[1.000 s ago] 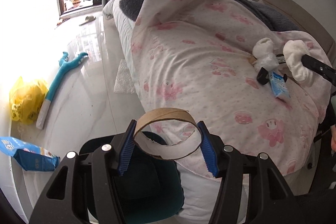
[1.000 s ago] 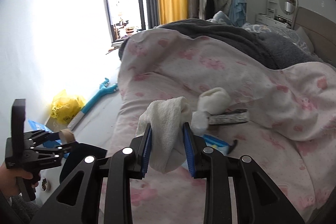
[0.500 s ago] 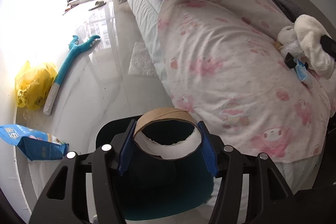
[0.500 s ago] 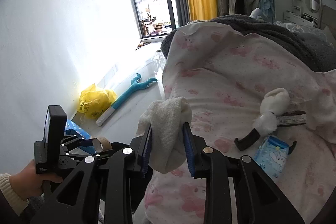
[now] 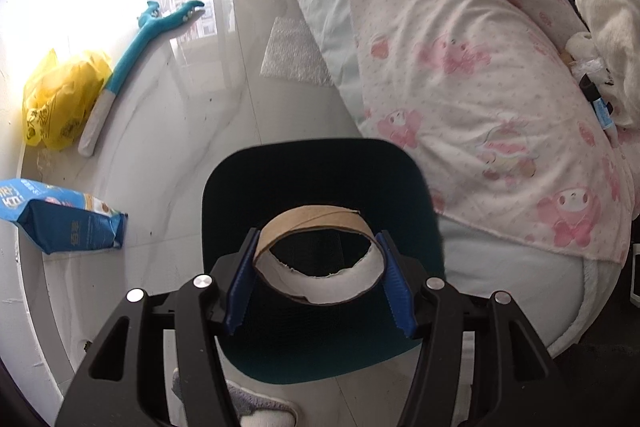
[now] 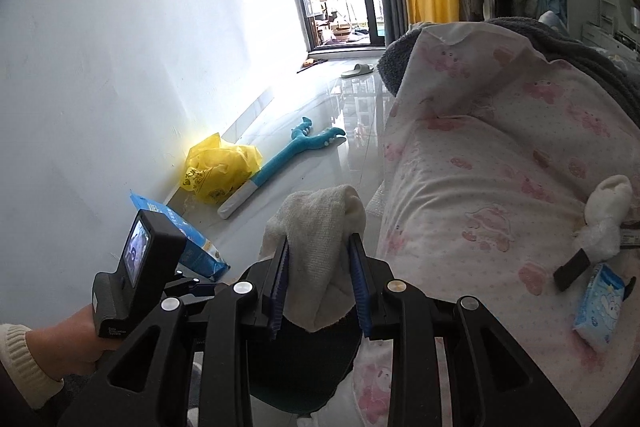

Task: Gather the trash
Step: 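Carry the tape roll over the teal bin and open the left tool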

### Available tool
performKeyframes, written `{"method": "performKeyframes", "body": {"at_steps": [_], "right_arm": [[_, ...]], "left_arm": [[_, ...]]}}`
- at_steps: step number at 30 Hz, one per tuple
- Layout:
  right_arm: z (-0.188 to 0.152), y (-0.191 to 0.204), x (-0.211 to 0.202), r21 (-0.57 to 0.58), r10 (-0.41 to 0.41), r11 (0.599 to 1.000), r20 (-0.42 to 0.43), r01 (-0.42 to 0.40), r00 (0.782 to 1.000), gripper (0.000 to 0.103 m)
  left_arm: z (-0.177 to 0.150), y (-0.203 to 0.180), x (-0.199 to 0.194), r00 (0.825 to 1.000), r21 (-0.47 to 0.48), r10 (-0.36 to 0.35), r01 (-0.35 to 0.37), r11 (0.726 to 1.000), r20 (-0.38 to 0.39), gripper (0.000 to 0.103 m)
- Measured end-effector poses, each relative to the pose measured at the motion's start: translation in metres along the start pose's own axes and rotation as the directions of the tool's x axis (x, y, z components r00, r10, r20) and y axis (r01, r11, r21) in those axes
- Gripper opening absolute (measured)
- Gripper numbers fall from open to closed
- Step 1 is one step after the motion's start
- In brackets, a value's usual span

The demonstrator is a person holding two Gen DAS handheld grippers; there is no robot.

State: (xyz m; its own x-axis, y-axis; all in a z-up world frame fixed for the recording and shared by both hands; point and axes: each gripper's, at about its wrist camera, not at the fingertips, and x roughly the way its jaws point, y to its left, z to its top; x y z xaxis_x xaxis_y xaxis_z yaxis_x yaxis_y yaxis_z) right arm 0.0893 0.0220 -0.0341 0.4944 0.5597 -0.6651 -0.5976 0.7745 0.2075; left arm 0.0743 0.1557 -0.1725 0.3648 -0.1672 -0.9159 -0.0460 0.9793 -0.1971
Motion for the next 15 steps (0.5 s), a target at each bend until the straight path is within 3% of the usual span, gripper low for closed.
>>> {"method": "performKeyframes", "body": {"at_steps": [7, 15], "right_arm": [[0.001, 0.015, 0.023, 0.001, 0.025, 1.000, -0.031, -0.025, 0.999, 0.029], [-0.003, 0.034, 0.051, -0.007, 0.036, 0.999, -0.080, -0.036, 0.996, 0.029]], "left_arm": [[-0.014, 0.019, 0.009, 0.998, -0.019, -0.009, 0.008, 1.000, -0.067, 0.061], [-0.018, 0.036, 0.000, 0.999, -0.039, -0.010, 0.008, 0.999, -0.048, 0.076]]}}
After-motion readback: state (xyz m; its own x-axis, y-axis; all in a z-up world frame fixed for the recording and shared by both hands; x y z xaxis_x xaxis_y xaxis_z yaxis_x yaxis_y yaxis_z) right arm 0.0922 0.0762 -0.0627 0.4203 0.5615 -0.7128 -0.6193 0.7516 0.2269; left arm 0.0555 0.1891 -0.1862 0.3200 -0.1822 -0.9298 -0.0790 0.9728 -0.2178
